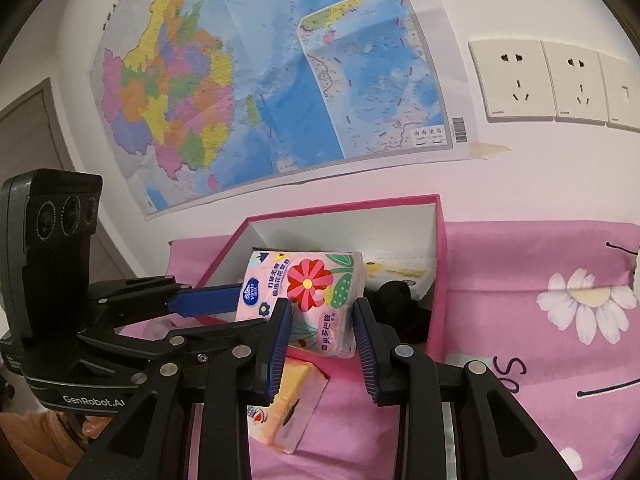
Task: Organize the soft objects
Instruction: 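Carry the flower-print tissue pack into the pink box and open the right gripper, then move the right gripper to the white-and-green mask bag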
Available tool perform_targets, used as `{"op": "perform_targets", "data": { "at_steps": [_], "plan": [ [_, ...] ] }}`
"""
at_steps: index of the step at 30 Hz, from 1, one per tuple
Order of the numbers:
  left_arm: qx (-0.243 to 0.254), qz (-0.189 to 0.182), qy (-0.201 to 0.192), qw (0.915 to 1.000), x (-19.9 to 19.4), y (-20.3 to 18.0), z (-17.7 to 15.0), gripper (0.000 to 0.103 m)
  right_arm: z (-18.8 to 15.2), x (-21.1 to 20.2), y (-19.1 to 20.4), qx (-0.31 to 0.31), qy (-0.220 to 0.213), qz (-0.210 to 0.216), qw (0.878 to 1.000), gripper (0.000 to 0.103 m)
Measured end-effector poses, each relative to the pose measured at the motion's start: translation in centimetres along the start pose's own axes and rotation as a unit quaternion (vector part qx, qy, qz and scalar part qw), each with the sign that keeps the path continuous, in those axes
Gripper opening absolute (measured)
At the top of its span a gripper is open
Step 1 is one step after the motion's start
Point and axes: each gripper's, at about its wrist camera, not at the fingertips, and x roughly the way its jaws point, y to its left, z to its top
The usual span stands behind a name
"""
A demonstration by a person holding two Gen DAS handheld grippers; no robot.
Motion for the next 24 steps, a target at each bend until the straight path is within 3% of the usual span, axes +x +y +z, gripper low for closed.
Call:
{"op": "perform_targets", "data": {
  "at_steps": [14, 20, 24],
  "plan": [
    [-0.029, 0.007, 0.012, 0.9995, 2.8, 1.5, 2.7, 0.046, 2.4, 2.2, -1.7, 0.019, 0.002, -0.015, 1.000, 0.029],
    [-0.067, 0.005, 0.039, 0.9970, 5.3, 3.2, 3.4, 0.045, 3.1, 4.6, -3.3, 0.035, 0.022, -0.027, 0.999, 0.027],
    [-0.091, 0.025, 0.056, 0.9940, 6.8, 4.1, 3.5, 0.046, 3.2, 5.6, -4.1, 0.040, 0.027, -0.049, 0.998, 0.026]
  ]
}}
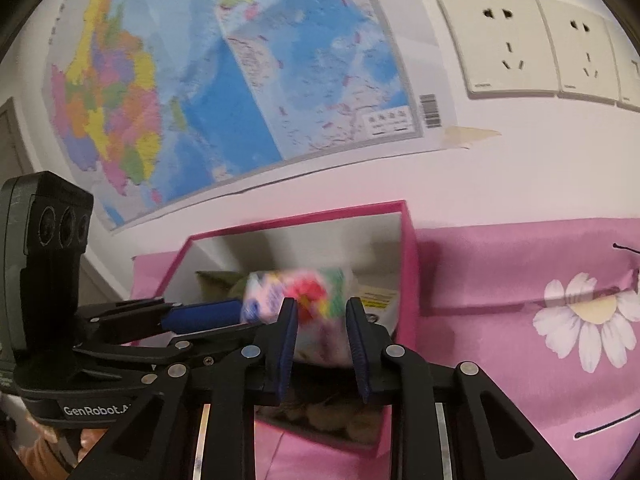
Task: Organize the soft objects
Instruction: 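Move the right gripper to the white-and-green mask bag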
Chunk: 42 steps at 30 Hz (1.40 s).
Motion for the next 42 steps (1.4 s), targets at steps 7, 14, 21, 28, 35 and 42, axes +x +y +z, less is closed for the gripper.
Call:
{"op": "perform_targets", "data": {
  "at_steps": [7, 14, 21, 28, 35, 42],
  "plan": [
    [0.010, 0.010, -0.026, 0.9995, -2.6, 0.3, -1.8, 0.048, -1.3, -2.5, 1.0, -0.016, -0.021, 0.002, 1.000, 0.026],
    [0.081, -0.017, -0.083, 0.9931, -10.8, -0.5, -7.0, 0.055, -5.0, -7.0, 3.9, -0.060, -0.008, 0.065, 0.996, 0.031],
    [0.079, 0.009, -0.052, 0.9955, -13.8, 2.6, -14.8, 0.060, -9.4, -9.2, 6.7, -0.092, 0.042, 0.119, 0.988, 0.040],
    [0.018, 0.017, 0.045, 0.9987, -12.0, 7.2, -22.2, 0.060, -14.8, -9.1, 8.2, -0.096, 0.125, 0.159, 0.975, 0.041],
    [0.019, -0.018, 0.075, 0.9968, -12.3, 7.2, -25.1, 0.060, -21.1, -6.6, 11.6, -0.098, 0.242, 0.224, 0.939, 0.041],
    [0.020, -0.031, 0.093, 0.9950, -11.9, 6.9, -26.7, 0.060, -24.0, -4.9, 14.6, -0.105, 0.288, 0.236, 0.922, 0.041]
  ]
}}
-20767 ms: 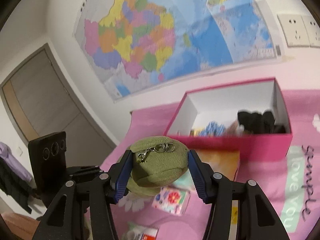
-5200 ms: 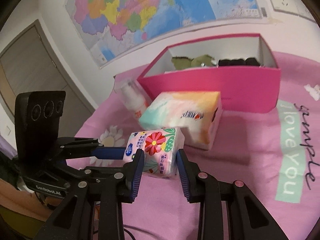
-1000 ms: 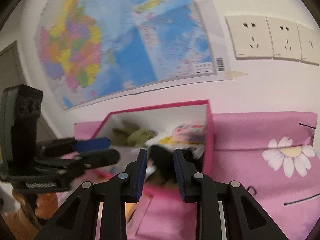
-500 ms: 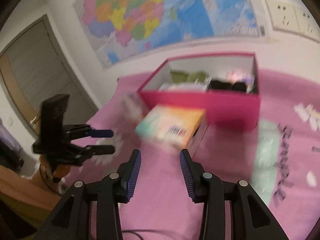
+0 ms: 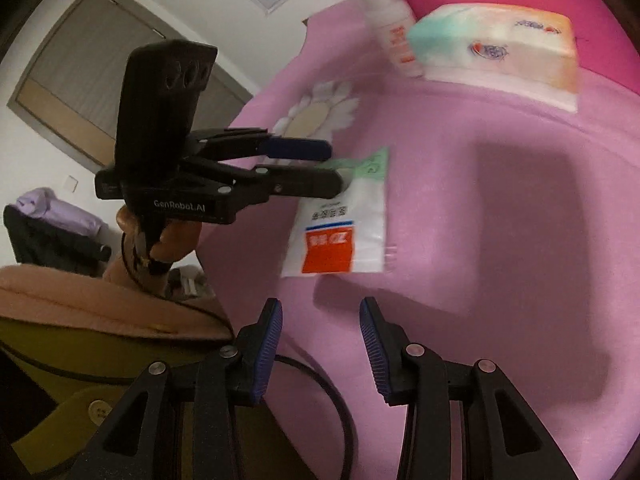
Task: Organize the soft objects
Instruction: 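Move the right gripper to the white-and-green mask bag, then grasp the mask bag by its edge with the right gripper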
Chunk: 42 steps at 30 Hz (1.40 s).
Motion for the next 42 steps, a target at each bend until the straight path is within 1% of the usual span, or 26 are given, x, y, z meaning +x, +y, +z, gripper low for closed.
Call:
{"op": "perform_targets", "data": {
  "at_steps": [2, 5, 8, 9, 10, 12, 14, 16, 17, 18, 19, 20, 22, 24, 27, 32, 33, 34, 39, 42],
  "plan": [
    [0.001, -0.016, 0.005, 0.9999, -0.1, -0.1, -0.2, 0.060, 0.5, -0.2, -0.2, 0.007, -0.019, -0.021, 1.000, 0.041],
    [0.005, -0.024, 0.009, 0.9997, 0.0, -0.6, -0.4, 0.060, 1.4, -0.3, -1.3, 0.027, -0.049, -0.030, 0.998, 0.041],
    [-0.003, -0.057, 0.013, 0.9983, 0.1, -0.8, -0.5, 0.060, 2.2, -0.7, -2.1, 0.038, -0.078, -0.053, 0.995, 0.041],
    [-0.002, -0.058, 0.013, 0.9982, 0.3, -1.0, -0.4, 0.060, 2.3, -0.7, -2.3, 0.042, -0.086, -0.061, 0.994, 0.041],
    [-0.002, -0.056, 0.011, 0.9984, 0.4, -1.2, -0.3, 0.060, 2.4, -0.8, -2.6, 0.047, -0.092, -0.058, 0.993, 0.041],
    [-0.008, -0.061, 0.009, 0.9980, 0.7, -1.1, 0.2, 0.060, 2.6, -0.8, -3.2, 0.057, -0.104, -0.059, 0.991, 0.041],
    [-0.019, -0.072, 0.006, 0.9972, 1.0, -0.9, 0.6, 0.060, 3.0, -1.0, -3.8, 0.061, -0.114, -0.069, 0.989, 0.041],
    [-0.022, -0.074, 0.002, 0.9971, 1.3, -1.0, 1.1, 0.060, 3.4, -1.2, -4.2, 0.062, -0.125, -0.084, 0.987, 0.040],
    [-0.024, -0.072, 0.000, 0.9972, 1.5, -1.1, 1.3, 0.060, 3.2, -1.4, -4.1, 0.059, -0.127, -0.097, 0.985, 0.034],
    [-0.024, -0.070, -0.002, 0.9973, 1.6, -1.3, 1.5, 0.060, 3.3, -1.5, -4.1, 0.051, -0.128, -0.120, 0.983, 0.023],
    [-0.023, -0.067, -0.003, 0.9974, 1.6, -1.3, 1.5, 0.060, 3.3, -1.4, -4.1, 0.045, -0.127, -0.127, 0.983, 0.019],
    [-0.024, -0.065, -0.004, 0.9976, 1.7, -1.4, 1.7, 0.060, 3.3, -1.6, -4.2, 0.040, -0.126, -0.136, 0.982, 0.012],
    [-0.030, -0.059, -0.007, 0.9978, 1.7, -1.2, 2.0, 0.060, 3.2, -1.8, -4.2, 0.029, -0.130, -0.150, 0.980, 0.010],
    [-0.033, -0.053, -0.011, 0.9979, 1.9, -1.1, 2.2, 0.060, 3.0, -2.2, -4.2, 0.024, -0.137, -0.152, 0.979, 0.010],
    [-0.031, -0.055, -0.015, 0.9979, 2.3, -0.9, 2.8, 0.060, 2.5, -2.9, -3.9, 0.012, -0.150, -0.153, 0.977, 0.009],
    [-0.029, -0.080, -0.015, 0.9963, 3.0, -0.7, 3.8, 0.061, 2.1, -4.0, -3.5, -0.009, -0.167, -0.162, 0.973, 0.009],
    [-0.027, -0.087, -0.015, 0.9957, 3.2, -0.7, 3.9, 0.065, 2.1, -4.2, -3.4, -0.012, -0.170, -0.170, 0.971, 0.008],
    [-0.025, -0.092, -0.015, 0.9953, 3.2, -0.8, 4.0, 0.066, 2.2, -4.1, -3.4, -0.012, -0.170, -0.170, 0.971, 0.008],
    [-0.032, -0.115, -0.013, 0.9928, 3.6, -1.3, 4.4, 0.065, 2.5, -3.9, -4.4, 0.012, -0.172, -0.157, 0.972, 0.008],
    [-0.028, -0.101, -0.015, 0.9944, 3.7, -2.1, 4.5, 0.063, 2.5, -3.7, -4.8, 0.023, -0.170, -0.151, 0.974, 0.008]
  ]
}}
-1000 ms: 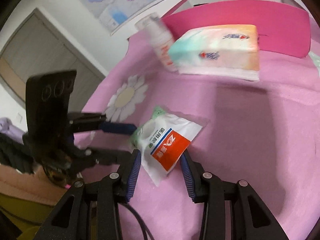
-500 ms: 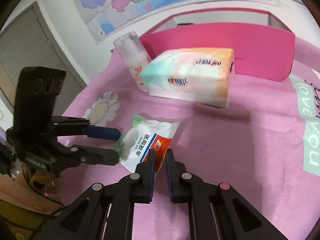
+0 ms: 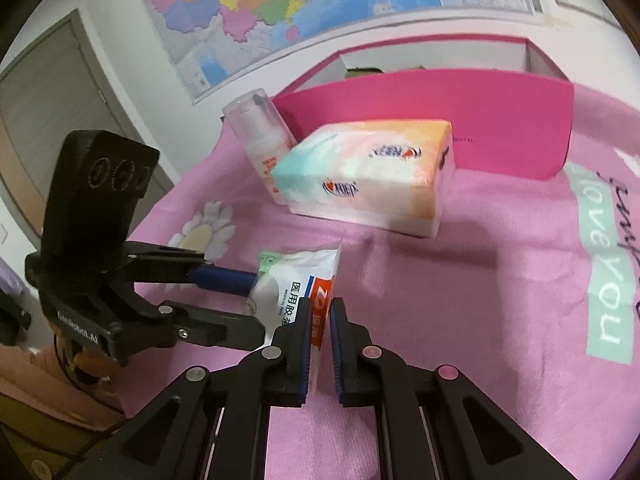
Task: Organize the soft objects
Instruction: 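Grasp the mask bag by its edge with the right gripper, then lift the mask bag and carry it over the pink box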
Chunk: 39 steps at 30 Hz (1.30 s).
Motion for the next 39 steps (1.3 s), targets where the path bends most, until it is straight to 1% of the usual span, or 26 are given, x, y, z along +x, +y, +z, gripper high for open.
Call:
{"op": "perform_targets", "data": {
  "at_steps": [2, 4, 5, 7, 11, 21, 27, 39],
  "plan": [
    [-0.003, 0.001, 0.000, 1.0000, 0.1, -0.2, 0.0, 0.059, 0.1, -0.2, -0.2, 0.010, -0.004, 0.006, 1.000, 0.008],
    [-0.007, 0.004, 0.001, 1.0000, 0.1, -0.2, 0.2, 0.047, 0.4, -0.7, -0.3, 0.016, -0.013, 0.012, 1.000, 0.008],
    [-0.010, 0.001, 0.002, 0.9999, 0.1, -0.3, 0.3, 0.046, 0.5, -0.9, -0.3, 0.018, -0.018, 0.015, 1.000, 0.008],
    [-0.011, 0.000, 0.000, 0.9999, 0.0, -0.5, 0.6, 0.046, 0.9, -1.4, -0.2, 0.020, -0.025, 0.021, 0.999, 0.008],
    [0.003, 0.015, -0.017, 0.9997, -0.9, -1.4, 1.4, 0.046, 1.8, -2.3, -0.1, 0.020, -0.039, 0.025, 0.999, 0.008],
    [0.032, 0.041, -0.058, 0.9969, -3.1, -3.0, 4.8, 0.046, 4.8, -4.2, -0.5, 0.017, -0.079, 0.033, 0.996, 0.008],
    [0.046, 0.055, -0.070, 0.9950, -3.6, -3.6, 6.7, 0.046, 6.0, -4.7, -1.2, 0.022, -0.093, 0.035, 0.995, 0.008],
    [0.059, 0.071, -0.086, 0.9920, -4.2, -3.9, 9.2, 0.046, 8.3, -4.7, -2.2, 0.022, -0.112, 0.037, 0.993, 0.008]
  ]
}}
